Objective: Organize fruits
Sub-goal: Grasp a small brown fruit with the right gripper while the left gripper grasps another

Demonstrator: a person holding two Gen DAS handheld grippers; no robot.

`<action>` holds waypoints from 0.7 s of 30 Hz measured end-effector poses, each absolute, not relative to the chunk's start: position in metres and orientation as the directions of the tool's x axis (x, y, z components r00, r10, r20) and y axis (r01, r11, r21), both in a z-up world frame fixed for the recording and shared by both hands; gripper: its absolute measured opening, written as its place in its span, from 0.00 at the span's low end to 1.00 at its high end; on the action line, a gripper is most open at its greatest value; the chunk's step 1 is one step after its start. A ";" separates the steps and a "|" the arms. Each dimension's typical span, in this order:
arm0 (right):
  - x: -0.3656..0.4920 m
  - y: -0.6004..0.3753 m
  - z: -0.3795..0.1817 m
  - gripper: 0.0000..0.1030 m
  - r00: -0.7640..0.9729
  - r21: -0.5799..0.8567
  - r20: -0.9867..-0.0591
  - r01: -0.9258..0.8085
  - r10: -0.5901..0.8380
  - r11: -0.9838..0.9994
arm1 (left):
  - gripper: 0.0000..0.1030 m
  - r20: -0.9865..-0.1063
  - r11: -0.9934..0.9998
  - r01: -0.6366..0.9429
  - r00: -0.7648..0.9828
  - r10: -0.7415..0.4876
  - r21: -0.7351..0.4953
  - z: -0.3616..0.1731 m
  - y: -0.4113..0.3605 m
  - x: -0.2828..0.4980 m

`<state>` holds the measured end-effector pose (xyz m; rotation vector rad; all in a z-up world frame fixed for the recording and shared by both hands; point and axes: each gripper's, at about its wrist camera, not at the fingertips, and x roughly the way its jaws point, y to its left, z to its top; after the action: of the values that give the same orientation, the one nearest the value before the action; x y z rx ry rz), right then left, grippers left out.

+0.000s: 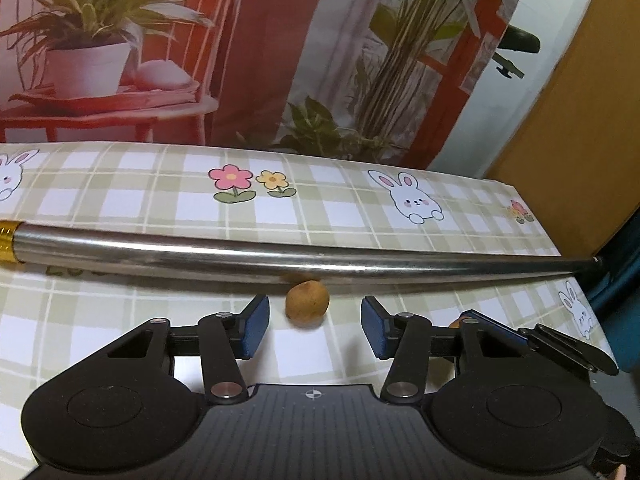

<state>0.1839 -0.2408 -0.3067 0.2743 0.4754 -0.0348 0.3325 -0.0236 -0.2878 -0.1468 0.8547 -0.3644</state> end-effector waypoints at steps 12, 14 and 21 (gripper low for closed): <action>0.187 -0.246 -0.311 0.26 0.885 0.287 -0.462 0.096 0.050 0.953 | 0.33 -0.742 0.939 0.241 0.577 -0.342 -0.245 -0.298 -0.028 0.345; 0.186 -0.246 -0.311 0.26 0.886 0.290 -0.460 0.097 0.049 0.952 | 0.32 -0.742 0.940 0.245 0.579 -0.337 -0.237 -0.298 -0.028 0.345; 0.184 -0.249 -0.311 0.26 0.892 0.307 -0.451 0.114 0.039 0.945 | 0.32 -0.748 0.936 0.249 0.565 -0.348 -0.247 -0.300 -0.029 0.347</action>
<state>0.1840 -0.2492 -0.3114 0.3349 0.4706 -0.0396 0.3474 -0.0291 -0.3004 -0.1182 0.9046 -0.3524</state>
